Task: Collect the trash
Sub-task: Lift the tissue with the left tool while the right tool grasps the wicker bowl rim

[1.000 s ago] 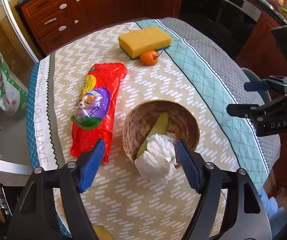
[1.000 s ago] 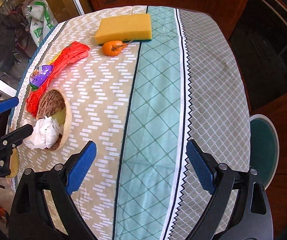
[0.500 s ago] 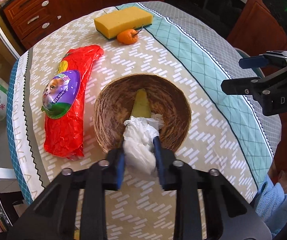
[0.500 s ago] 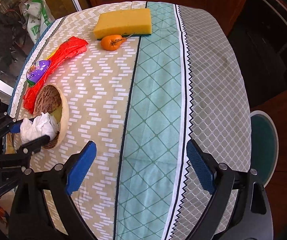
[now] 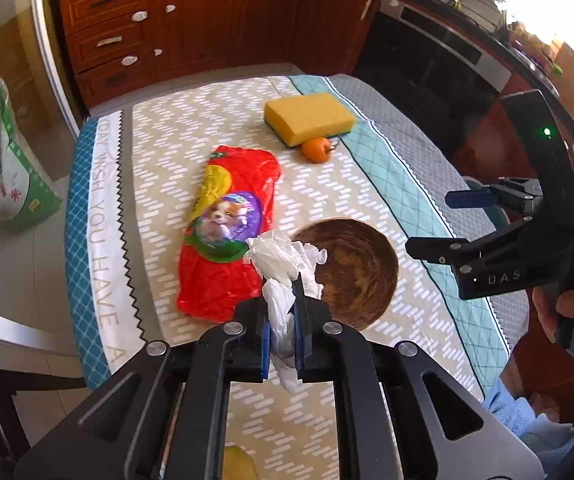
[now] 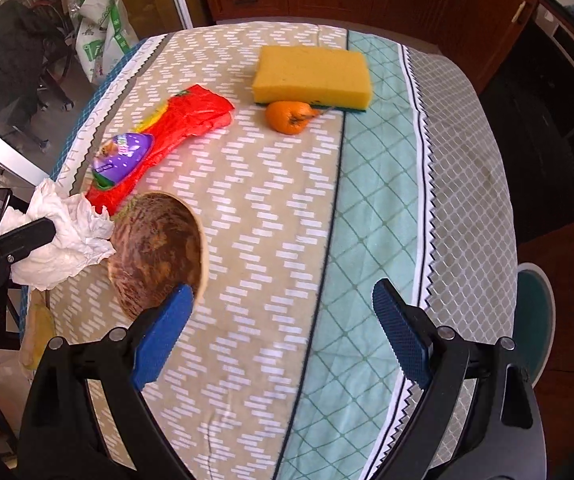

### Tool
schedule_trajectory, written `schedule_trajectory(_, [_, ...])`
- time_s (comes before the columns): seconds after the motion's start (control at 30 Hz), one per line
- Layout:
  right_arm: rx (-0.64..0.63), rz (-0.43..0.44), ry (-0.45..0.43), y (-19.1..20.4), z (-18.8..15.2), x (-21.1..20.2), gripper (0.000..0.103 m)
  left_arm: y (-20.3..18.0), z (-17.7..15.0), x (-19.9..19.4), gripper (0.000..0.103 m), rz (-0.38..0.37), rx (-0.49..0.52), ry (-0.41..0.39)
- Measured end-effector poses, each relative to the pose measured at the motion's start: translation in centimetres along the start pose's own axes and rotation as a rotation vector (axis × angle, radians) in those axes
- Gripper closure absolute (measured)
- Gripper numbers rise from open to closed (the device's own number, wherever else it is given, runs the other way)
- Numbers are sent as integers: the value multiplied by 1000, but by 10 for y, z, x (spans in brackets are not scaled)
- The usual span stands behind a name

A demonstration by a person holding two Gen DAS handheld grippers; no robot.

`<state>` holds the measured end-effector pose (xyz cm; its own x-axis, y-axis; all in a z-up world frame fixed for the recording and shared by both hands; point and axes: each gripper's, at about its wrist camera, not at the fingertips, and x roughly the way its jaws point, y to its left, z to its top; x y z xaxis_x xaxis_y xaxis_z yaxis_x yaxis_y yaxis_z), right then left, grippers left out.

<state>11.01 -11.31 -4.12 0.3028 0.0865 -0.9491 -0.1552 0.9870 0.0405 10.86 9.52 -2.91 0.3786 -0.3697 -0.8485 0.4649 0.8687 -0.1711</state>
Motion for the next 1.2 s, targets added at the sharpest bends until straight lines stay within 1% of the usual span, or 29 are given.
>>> schedule_trajectory(0.13, [-88, 22, -48, 38, 19, -2, 16, 31, -2, -3, 94, 34, -42, -6])
schedule_trajectory(0.23, [-124, 47, -61, 60, 35, 3, 16, 50, -7, 2, 94, 57, -65, 14])
schedule_trajectory(0.3, [-137, 79, -59, 74, 45, 8, 16, 63, -9, 6, 94, 55, -94, 28])
schedule_trajectory(0.4, [-169, 93, -68, 92, 57, 13, 16, 79, -11, 5, 94, 41, -131, 30])
schedule_trajectory(0.47, [-178, 103, -68, 97, 62, 15, 16, 84, -12, 5, 94, 51, -131, 32])
schedule_trajectory(0.57, [-169, 101, -59, 94, 64, 19, 16, 84, -11, 11, 94, 51, -113, 50])
schedule_trajectory(0.73, [-131, 83, 2, 74, 47, 35, 16, 80, -18, 31, 92, 63, -103, 88])
schedule_trajectory(0.77, [-120, 79, 16, 69, 42, 39, 16, 81, -19, 35, 90, 69, -108, 98])
schedule_trajectory(0.83, [-91, 78, 39, 57, 33, 46, 16, 80, -23, 41, 84, 83, -115, 113])
schedule_trajectory(0.9, [-66, 78, 56, 48, 27, 52, 16, 77, -27, 45, 69, 86, -114, 123])
schedule_trajectory(0.93, [-53, 82, 62, 45, 23, 55, 16, 75, -28, 46, 66, 87, -112, 126])
schedule_trajectory(1.0, [-38, 98, 64, 41, 19, 59, 24, 71, -31, 49, 60, 96, -108, 131])
schedule_trajectory(1.07, [-35, 117, 68, 42, 15, 62, 45, 68, -32, 52, 58, 110, -105, 141])
schedule_trajectory(1.17, [-41, 129, 77, 43, 11, 67, 68, 61, -34, 59, 58, 122, -102, 156])
schedule_trajectory(1.2, [-49, 122, 59, 43, 10, 66, 75, 59, -35, 59, 58, 130, -102, 156])
